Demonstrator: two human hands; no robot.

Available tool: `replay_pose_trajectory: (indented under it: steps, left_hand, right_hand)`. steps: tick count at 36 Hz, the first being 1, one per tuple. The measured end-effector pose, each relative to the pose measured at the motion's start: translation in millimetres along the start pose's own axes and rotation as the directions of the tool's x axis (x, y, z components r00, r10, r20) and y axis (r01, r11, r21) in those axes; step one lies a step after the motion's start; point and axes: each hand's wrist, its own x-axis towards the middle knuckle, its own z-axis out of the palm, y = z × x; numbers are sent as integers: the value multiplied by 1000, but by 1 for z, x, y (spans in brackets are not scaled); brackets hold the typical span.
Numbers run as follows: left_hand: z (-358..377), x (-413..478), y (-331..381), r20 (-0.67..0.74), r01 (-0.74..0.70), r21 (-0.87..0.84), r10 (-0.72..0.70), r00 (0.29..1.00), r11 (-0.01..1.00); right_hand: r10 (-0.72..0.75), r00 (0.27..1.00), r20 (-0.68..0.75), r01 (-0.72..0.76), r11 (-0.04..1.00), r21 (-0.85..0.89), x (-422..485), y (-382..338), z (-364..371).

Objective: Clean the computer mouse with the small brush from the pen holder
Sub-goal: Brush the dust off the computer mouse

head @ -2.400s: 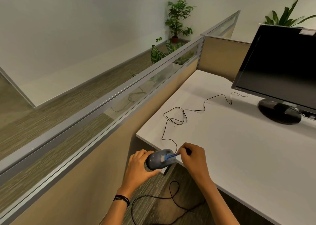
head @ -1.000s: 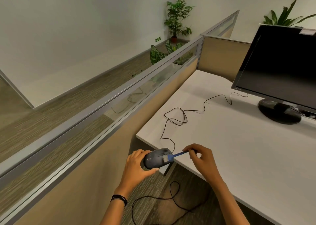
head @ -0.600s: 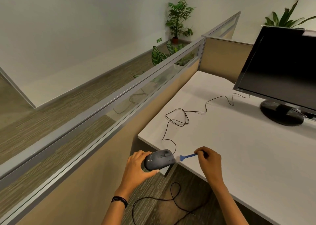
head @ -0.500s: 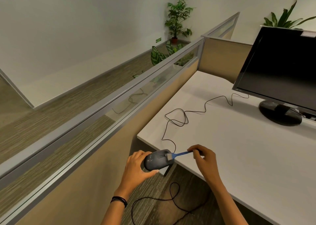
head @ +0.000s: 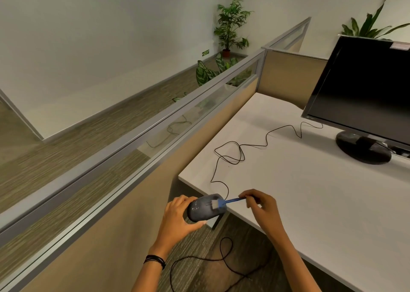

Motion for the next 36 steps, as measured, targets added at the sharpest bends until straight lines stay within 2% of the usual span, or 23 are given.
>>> replay_pose_trajectory:
  steps: [3,7,10,12,18,23,26,31,36]
  left_hand:
    - [-1,1,2,-5,-3,-2,3,1000,1000]
    - [-2,0,1,-12,0,9,0,1000,1000]
    - [-2,-1,1,-19,4,30,-3,1000,1000]
    - [0,-2,2,-25,8,50,-6,1000,999]
    - [7,-1,7,-7,-1,87,2,1000,996]
    - [11,-1,11,13,11,75,-12,1000,997]
    - [11,-2,12,2,26,70,-26,1000,997]
    - [7,-3,11,-15,37,79,-35,999,996]
    - [6,-6,8,-29,53,62,-51,998,997]
  right_hand:
    - [33,999,43,-31,999,-37,-1,1,5]
    - [109,983,-149,-117,992,-52,-3,5,2]
    - [65,976,-209,-78,995,-56,-4,-1,-4]
    - [-1,987,-163,-8,998,-55,-3,-9,-5]
    - [-89,987,134,97,994,-57,-6,-31,13]
    - [-131,965,227,158,982,-104,-10,-39,33]
    - [-124,957,264,177,966,-189,-10,-42,38]
    - [-123,973,196,182,931,-316,-9,-44,33]
    - [-129,990,55,140,946,-291,-9,-44,16]
